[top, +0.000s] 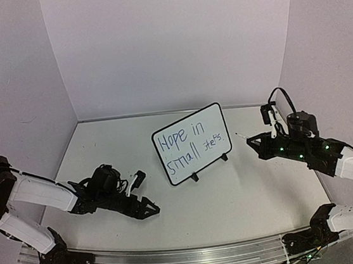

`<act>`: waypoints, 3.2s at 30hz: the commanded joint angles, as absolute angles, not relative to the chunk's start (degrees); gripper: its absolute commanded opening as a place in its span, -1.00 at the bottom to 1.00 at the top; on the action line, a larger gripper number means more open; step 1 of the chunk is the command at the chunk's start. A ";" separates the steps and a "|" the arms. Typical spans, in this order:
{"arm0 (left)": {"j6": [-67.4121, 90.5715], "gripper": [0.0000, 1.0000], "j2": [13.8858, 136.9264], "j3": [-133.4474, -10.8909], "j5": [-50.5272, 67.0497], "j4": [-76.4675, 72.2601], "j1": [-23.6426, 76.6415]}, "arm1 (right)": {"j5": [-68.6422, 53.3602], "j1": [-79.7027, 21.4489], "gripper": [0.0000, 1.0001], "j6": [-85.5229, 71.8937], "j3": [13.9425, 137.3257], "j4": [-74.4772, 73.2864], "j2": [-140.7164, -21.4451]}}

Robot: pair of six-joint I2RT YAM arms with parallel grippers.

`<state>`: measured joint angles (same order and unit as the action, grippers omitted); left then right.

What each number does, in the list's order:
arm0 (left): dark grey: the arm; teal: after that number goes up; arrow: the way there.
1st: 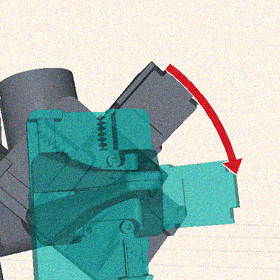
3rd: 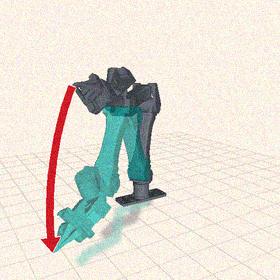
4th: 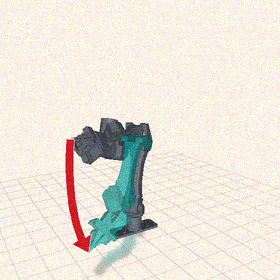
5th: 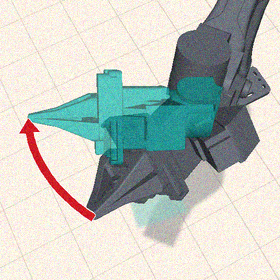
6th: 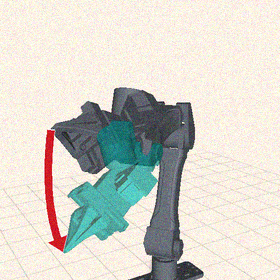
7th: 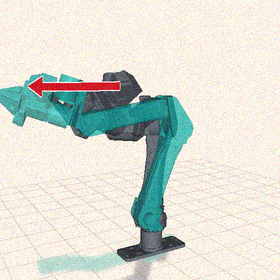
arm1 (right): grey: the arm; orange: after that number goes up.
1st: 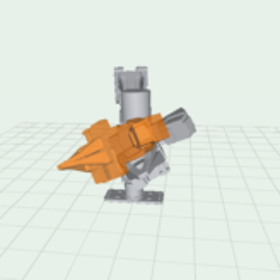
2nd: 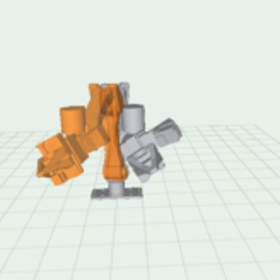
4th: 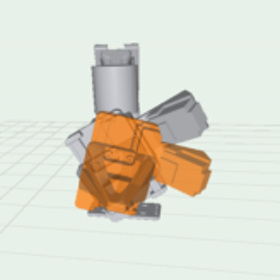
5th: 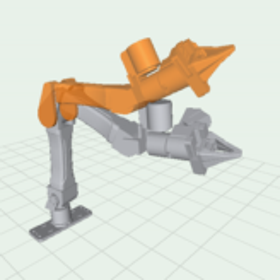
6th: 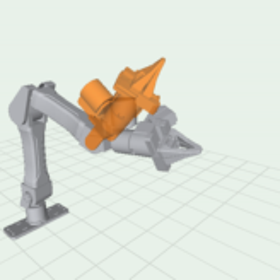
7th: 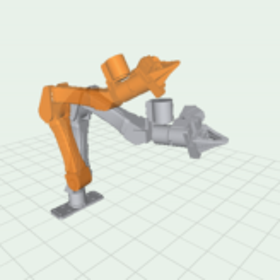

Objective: Write a sentence on the whiteboard
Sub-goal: Pick up the pen cap from the center of the board.

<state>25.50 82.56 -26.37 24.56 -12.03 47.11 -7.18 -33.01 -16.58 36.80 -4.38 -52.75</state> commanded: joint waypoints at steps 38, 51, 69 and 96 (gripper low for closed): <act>19.42 0.83 81.13 -30.07 20.83 -2.56 53.01 | -7.51 -32.83 -1.00 -16.13 36.96 -5.71 -51.50; 17.05 0.21 84.99 -34.78 8.77 4.32 56.76 | -7.03 -32.83 -1.00 -16.41 36.22 -6.15 -50.04; 16.52 -0.36 91.38 -40.30 -4.66 13.73 65.00 | -6.27 -32.78 -1.00 -16.02 36.06 -6.83 -49.49; 23.18 -1.00 83.95 -37.98 -5.54 11.05 67.41 | -18.70 -32.78 -1.00 -15.32 42.02 -15.42 -54.84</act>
